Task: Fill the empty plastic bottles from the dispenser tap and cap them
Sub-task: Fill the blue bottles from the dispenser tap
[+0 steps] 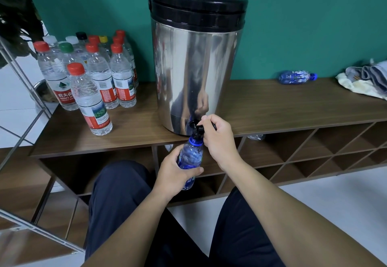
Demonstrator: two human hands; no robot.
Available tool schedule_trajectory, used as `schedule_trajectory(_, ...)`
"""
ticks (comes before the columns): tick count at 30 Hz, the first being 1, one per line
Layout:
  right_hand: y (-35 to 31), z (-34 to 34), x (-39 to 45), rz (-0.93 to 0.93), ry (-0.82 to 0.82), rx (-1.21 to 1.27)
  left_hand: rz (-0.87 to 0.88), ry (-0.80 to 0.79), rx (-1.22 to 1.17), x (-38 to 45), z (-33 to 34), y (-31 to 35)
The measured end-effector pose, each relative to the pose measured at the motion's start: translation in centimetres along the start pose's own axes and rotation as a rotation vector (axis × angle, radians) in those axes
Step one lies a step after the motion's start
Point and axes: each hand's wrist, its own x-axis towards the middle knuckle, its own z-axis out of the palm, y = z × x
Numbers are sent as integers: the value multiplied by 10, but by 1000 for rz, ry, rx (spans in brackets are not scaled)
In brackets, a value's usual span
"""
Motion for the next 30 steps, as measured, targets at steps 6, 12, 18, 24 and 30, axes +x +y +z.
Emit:
schedule_trajectory(6, 1, 0, -1, -1, -7, 9, 7, 4, -7, 0, 0, 0)
schedule_trajectory(12, 3, 1, 1, 2, -4, 17, 13, -4, -18, 1, 0, -2)
schedule_trajectory(18, 2, 0, 0, 6, -5, 13, 11, -7, -11, 1, 0, -2)
schedule_trajectory(24, 1, 0, -1, 6, -2, 21, 3, -13, -13, 1, -1, -3)
schedule_trajectory(30, 0, -1, -1, 4, -3, 6, 1, -13, -15, 2, -1, -4)
